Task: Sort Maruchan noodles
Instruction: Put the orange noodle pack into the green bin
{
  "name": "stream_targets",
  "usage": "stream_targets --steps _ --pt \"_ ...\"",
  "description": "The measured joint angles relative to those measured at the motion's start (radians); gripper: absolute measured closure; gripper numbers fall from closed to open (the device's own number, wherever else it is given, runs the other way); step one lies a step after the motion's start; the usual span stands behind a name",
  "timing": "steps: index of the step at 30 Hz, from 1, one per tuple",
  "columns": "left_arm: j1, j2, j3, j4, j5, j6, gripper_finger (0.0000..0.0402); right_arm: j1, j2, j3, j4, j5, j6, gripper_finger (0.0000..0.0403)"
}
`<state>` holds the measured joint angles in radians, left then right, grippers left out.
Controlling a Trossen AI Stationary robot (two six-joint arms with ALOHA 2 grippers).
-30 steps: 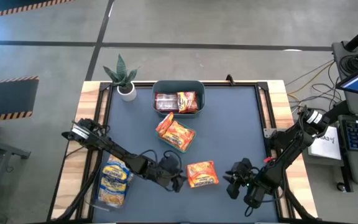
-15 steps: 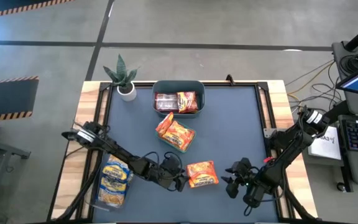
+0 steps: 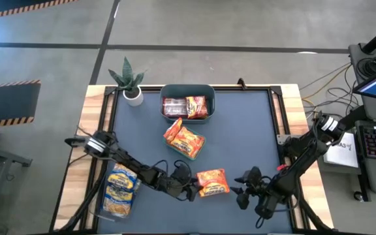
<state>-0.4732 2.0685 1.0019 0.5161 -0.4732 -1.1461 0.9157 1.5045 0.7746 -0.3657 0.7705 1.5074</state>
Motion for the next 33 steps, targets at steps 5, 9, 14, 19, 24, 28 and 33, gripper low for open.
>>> stream_targets --steps 5,9,14,19,24,28,33 --pt "0.000 0.012 0.000 0.022 -0.020 0.000 0.0153 0.000 0.056 -0.001 0.009 0.004 0.036 0.0191" --pt "0.000 0.013 0.000 0.026 -0.035 0.010 0.0161 0.000 0.103 -0.001 0.013 0.003 0.073 0.0196" --pt "0.001 0.013 0.000 0.025 -0.038 0.011 0.0168 -0.008 0.161 0.000 0.039 0.016 0.099 0.0214" --pt "0.005 0.013 0.000 0.024 -0.039 0.003 0.0169 -0.037 0.204 0.001 0.117 0.016 0.046 0.0229" --pt "0.007 0.013 0.000 0.024 -0.039 0.000 0.0169 -0.060 0.213 0.002 0.146 0.015 0.007 0.0232" --pt "0.009 0.013 0.000 0.025 -0.039 0.006 0.0164 -0.064 0.210 0.002 0.148 0.015 -0.006 0.0232" --pt "0.011 0.016 0.000 0.120 -0.064 0.116 0.0157 -0.066 0.212 0.002 0.165 0.007 -0.016 0.0232"
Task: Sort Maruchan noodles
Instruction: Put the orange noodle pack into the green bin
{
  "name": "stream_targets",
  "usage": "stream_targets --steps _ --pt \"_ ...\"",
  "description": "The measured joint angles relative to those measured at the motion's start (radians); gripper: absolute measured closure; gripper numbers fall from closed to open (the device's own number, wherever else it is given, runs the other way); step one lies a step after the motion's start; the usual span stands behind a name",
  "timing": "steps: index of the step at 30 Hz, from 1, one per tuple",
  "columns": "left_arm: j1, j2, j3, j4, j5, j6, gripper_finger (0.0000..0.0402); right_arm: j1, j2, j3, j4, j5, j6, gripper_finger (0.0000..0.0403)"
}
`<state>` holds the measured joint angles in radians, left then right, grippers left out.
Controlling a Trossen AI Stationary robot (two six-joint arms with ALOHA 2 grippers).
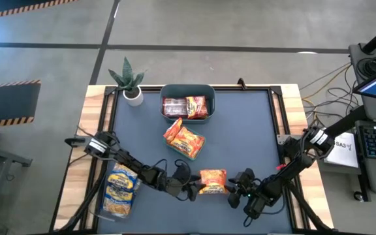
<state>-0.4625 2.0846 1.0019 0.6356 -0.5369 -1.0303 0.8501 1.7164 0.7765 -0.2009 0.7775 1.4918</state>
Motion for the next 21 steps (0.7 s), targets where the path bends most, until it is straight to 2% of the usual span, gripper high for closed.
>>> stream_targets --steps 6,17,21 --pt "0.000 0.000 0.018 0.046 -0.004 0.108 0.0161 0.000 0.000 0.000 0.001 -0.002 -0.012 0.0232" --pt "0.000 0.000 0.030 0.020 -0.002 0.162 0.0176 0.000 -0.007 0.000 -0.002 0.000 -0.025 0.0232" --pt "0.000 0.000 0.030 -0.008 0.003 0.194 0.0182 0.000 -0.030 0.000 -0.011 -0.029 -0.027 0.0231"
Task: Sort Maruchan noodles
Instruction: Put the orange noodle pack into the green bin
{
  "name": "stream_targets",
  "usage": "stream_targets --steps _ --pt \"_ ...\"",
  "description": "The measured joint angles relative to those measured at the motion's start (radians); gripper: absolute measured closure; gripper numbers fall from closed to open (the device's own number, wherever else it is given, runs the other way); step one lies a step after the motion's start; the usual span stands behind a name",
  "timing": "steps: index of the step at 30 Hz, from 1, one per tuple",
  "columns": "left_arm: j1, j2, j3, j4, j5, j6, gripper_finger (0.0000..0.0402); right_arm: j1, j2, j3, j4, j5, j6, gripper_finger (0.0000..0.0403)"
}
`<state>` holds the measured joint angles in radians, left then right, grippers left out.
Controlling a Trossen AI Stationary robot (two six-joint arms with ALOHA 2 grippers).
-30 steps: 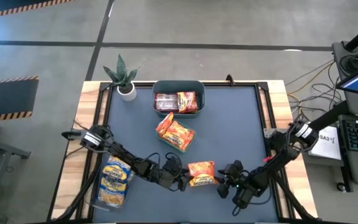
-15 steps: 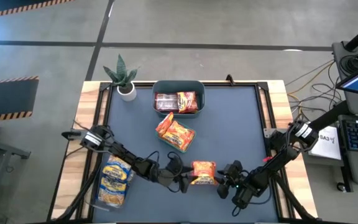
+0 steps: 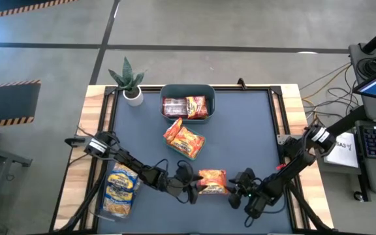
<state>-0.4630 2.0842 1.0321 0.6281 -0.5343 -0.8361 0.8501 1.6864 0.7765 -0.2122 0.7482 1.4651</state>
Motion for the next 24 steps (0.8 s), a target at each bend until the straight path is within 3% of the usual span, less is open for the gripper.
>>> stream_targets --steps 7,12,21,24 --pt "-0.009 -0.003 0.016 0.002 0.126 0.264 0.0203 0.000 -0.084 0.000 -0.079 -0.042 -0.004 0.0215" --pt "-0.021 -0.007 0.059 -0.071 0.161 0.463 0.0250 0.000 -0.147 0.000 -0.120 -0.042 -0.039 0.0207" --pt "-0.017 -0.007 0.086 -0.229 0.163 0.477 0.0389 0.000 -0.166 0.000 -0.120 -0.014 -0.068 0.0206" --pt "-0.017 -0.012 0.086 -0.229 0.163 0.478 0.0392 0.000 -0.152 0.000 -0.119 -0.010 -0.046 0.0206"
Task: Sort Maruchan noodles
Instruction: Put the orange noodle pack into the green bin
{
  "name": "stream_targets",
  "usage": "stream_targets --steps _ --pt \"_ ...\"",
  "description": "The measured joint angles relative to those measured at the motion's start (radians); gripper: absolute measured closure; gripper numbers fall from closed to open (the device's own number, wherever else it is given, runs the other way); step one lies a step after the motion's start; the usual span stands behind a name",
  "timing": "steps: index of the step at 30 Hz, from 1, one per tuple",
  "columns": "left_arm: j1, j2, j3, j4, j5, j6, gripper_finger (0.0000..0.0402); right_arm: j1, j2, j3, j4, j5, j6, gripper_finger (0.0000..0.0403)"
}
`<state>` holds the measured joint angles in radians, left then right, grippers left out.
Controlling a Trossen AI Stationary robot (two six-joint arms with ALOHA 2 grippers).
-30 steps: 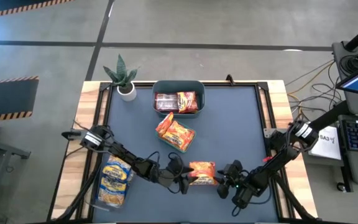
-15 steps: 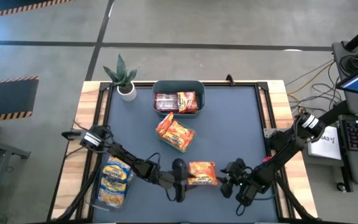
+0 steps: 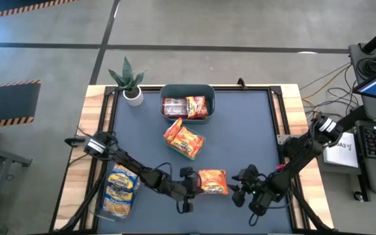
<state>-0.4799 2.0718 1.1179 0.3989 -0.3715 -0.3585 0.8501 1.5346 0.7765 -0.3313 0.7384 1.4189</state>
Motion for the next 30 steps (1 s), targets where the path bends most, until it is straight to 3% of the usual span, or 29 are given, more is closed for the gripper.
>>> stream_targets --steps 9,18,23,30 --pt "-0.006 -0.045 -0.001 -0.122 -0.004 0.024 0.0399 -0.005 0.011 0.000 0.008 0.004 0.047 0.0206" --pt "-0.003 -0.006 -0.002 -0.102 0.016 -0.043 0.0401 -0.053 0.010 0.000 0.019 -0.006 -0.066 0.0218" --pt "0.000 0.010 -0.002 -0.096 0.016 -0.051 0.0401 -0.076 -0.016 0.000 0.016 -0.011 -0.025 0.0229" --pt "0.002 0.039 -0.004 -0.092 0.015 -0.083 0.0402 -0.096 -0.068 0.000 0.014 -0.079 0.021 0.0172"
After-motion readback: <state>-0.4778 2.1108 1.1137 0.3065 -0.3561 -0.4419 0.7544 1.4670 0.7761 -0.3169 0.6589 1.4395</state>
